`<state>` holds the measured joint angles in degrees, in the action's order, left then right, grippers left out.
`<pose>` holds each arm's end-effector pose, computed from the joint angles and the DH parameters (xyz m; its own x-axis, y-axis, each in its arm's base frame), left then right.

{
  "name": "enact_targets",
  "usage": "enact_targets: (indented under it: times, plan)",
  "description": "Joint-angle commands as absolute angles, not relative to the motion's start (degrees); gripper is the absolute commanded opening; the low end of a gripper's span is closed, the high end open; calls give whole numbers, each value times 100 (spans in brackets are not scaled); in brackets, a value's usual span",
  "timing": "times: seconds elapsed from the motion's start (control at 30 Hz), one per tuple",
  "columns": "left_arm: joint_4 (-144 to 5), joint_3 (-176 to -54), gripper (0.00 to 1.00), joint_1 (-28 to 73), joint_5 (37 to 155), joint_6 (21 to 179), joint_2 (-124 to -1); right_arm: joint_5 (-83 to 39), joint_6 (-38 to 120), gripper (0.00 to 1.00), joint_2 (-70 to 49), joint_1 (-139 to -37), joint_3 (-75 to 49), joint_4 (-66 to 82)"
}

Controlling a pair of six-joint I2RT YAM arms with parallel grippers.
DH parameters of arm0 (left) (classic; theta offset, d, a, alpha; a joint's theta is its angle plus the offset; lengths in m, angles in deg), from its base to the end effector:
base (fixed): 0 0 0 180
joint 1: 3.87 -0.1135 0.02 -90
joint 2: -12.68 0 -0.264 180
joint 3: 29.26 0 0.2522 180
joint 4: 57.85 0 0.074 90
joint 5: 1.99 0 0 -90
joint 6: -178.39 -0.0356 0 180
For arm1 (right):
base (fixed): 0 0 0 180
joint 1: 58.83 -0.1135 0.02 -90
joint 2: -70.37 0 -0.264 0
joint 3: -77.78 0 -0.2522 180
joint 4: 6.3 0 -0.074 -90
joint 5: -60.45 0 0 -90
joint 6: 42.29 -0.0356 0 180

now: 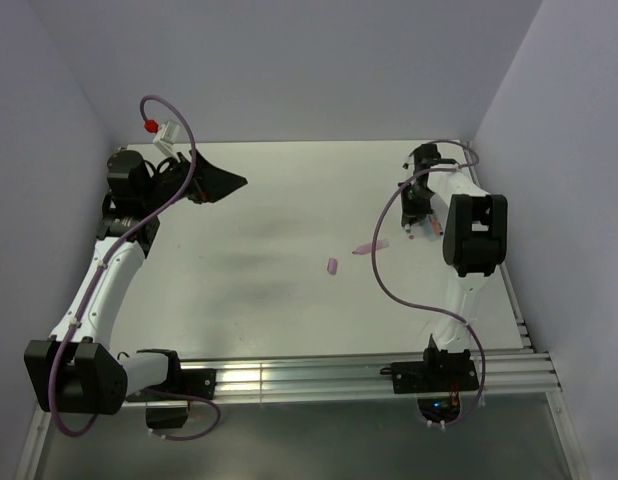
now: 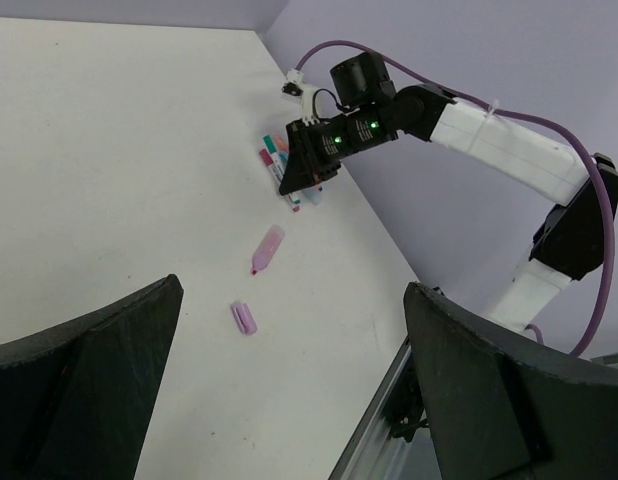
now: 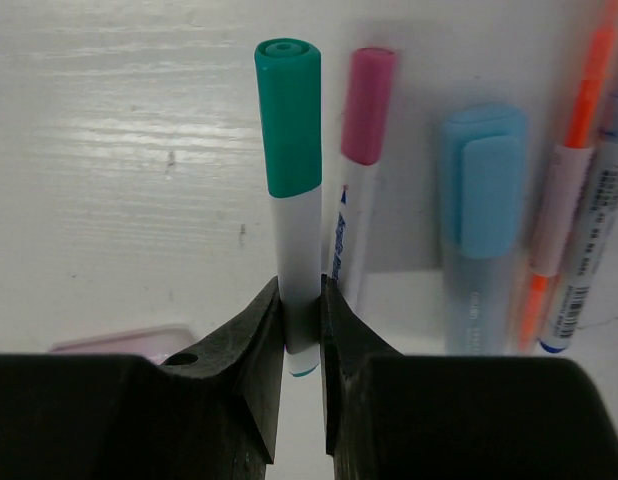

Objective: Insert the pens into the pen caps
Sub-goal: Place the pen at the center of the board.

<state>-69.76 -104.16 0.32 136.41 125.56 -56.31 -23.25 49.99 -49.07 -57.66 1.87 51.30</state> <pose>0.2706 -0.0465 0.3757 -0.5605 -0.3611 -0.7453 0.5667 0.4889 -0.6632 0.4250 -0.0048 0.1721 -0.9546 -0.0201 -0.2971 -0.0499 0.9944 0.0932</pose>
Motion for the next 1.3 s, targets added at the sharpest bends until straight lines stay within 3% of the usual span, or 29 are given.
enact_targets:
  times: [0.0, 0.73, 1.27]
  plan:
    - [-6871, -10568, 99, 18, 13679, 12592, -5587, -2586, 5060, 4, -5057, -5610, 163, 4965]
    - [-6739, -10489, 100, 18, 13740, 12653, -5596, -2946, 6010, 6, -4934, -5628, -13, 4798]
    - [-6678, -10507, 99, 18, 13802, 12741, -5631, -2947, 5975, 23, -4942, -5856, -153, 4886]
